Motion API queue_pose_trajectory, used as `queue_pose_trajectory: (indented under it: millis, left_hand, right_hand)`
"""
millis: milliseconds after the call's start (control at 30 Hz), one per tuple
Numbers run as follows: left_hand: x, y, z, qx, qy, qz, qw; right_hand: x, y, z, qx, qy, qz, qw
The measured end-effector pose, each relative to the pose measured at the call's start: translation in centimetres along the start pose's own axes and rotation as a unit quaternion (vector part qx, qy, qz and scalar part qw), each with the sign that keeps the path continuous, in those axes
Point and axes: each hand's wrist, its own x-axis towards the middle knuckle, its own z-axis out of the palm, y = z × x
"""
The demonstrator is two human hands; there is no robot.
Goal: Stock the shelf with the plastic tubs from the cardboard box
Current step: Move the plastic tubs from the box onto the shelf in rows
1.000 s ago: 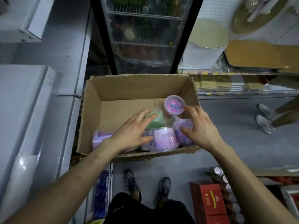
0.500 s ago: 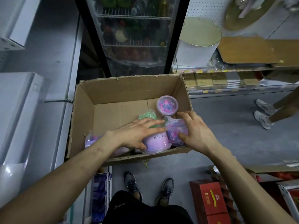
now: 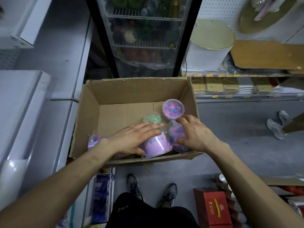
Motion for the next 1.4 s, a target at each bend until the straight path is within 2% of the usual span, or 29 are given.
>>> queue_pose_trajectory:
  millis: [233,567,767,933,1133,1300,1400]
  left_hand:
    - [1.5,0.8,-1.2,0.068,-0.003,0.018,0.998]
    - [0.9,1.1,-1.9,0.120,0.002,0.000,0.993]
    - [-0.7,1.0,-0.8,0.053,0.002,-0.042,0.998]
    - [-1.9,0.7,-0.9,-0.019,-0.002,-0.086,0.996]
    - [-2.9,-0.2,-1.6,-0.112,-0.064,-0.115,0.985]
    - [-3.2,-0.4,-1.6,-0.211,-0.113,-0.142,0.961]
    - [-3.1,-0.3,-1.7,-0.197,-0.110,-0.167,0.960]
  right_hand:
    - [1.3,0.3,-0.5,-0.051,-0.064,0.001,0.997]
    - [1.7,0.1,0.1,-0.130,-0.095,-0.009,0.987]
    - [1.1,0.3,0.6,-0.084,-0.049,-0.026,0.995]
    - [0.5,0.4,0.9,0.046,-0.018,-0.018,0.999]
    - [-0.1,0.7,1.6,0.105,0.026,-0.012,0.994]
    - [-0.4,0.8,2.0,0.132,0.046,-0.011,0.990]
    - [-0.3,0.8,2.1,0.148,0.063,-0.010,0.987]
